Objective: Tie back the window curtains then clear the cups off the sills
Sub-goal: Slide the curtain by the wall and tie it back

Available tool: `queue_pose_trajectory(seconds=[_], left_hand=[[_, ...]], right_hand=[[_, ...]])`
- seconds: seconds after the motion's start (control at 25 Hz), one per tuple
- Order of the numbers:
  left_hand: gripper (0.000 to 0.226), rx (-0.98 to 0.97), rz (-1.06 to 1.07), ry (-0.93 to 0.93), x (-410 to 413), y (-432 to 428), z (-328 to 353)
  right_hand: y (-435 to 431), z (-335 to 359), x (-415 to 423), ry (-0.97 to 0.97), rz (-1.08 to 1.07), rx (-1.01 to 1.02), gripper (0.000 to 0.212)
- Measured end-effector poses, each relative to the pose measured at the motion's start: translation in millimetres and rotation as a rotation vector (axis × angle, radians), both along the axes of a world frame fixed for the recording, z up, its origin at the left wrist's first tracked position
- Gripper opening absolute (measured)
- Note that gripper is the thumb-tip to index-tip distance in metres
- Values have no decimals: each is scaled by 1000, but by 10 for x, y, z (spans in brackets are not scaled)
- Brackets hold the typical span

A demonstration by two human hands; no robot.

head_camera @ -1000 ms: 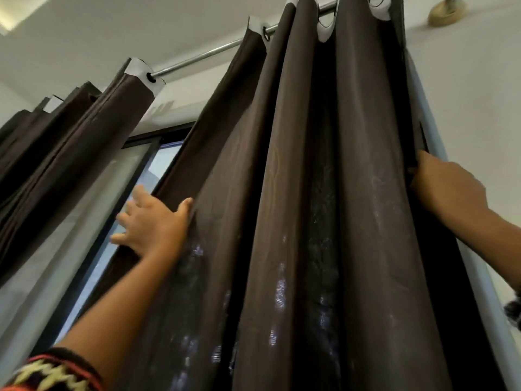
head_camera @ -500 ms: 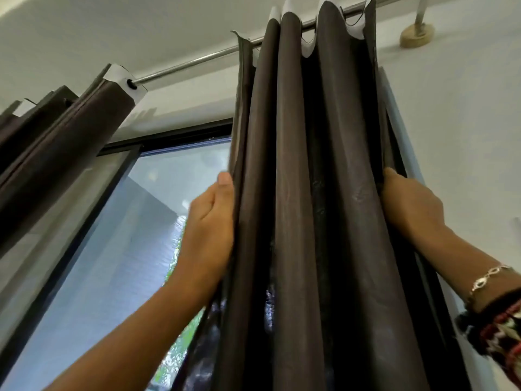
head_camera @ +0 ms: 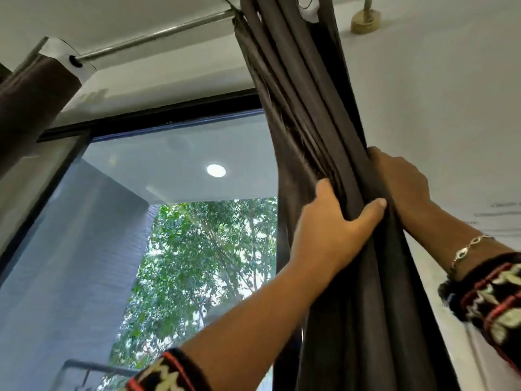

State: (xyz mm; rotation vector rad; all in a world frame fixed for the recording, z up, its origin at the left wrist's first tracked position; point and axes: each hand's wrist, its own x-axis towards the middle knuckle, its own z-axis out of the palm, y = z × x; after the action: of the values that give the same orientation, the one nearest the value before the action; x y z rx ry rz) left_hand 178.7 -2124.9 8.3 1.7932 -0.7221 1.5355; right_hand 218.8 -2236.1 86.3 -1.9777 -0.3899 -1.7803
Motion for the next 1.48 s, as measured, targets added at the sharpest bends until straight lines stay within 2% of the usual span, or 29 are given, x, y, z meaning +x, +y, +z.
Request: queue_pose_trajectory(seconds=[0.12, 0.28, 0.44, 0.6, 0.8, 0.88, 1.0, 1.24, 1.36, 1.48], left_hand=[[34, -59, 121, -22, 39, 217, -105], [25, -163, 293, -16, 8, 680, -239], [13, -199, 323, -12, -148, 992, -303], [16, -204, 351, 14, -324, 1227, -373], [16, -232, 362, 59, -549, 1483, -388], [16, -221, 346, 85, -624, 1573, -481], [27, -242, 219, 123, -632, 1639, -843], [26, -346, 76, 201, -891, 1652, -1790], [24, -395, 102, 256, -984, 1641, -2183], [33, -487, 270, 251, -1082, 1553, -2465]], right_hand=[[-47, -58, 14, 7, -13, -4, 22], [-30, -204, 17, 134, 50, 52, 21], [14, -233, -140, 195, 83, 89, 30], [144, -382, -325, 350, 74, 61, 30], [293, -925, -505, 454, 31, 90, 6], [405, -1253, -616, 493, 4, 68, 19], [512, -1688, -758, 516, -51, 20, 28], [586, -2379, -913, 689, -138, -87, 18], [626, -2699, -949, 775, -159, -63, 16], [679, -2969, -1001, 842, -148, -56, 31]])
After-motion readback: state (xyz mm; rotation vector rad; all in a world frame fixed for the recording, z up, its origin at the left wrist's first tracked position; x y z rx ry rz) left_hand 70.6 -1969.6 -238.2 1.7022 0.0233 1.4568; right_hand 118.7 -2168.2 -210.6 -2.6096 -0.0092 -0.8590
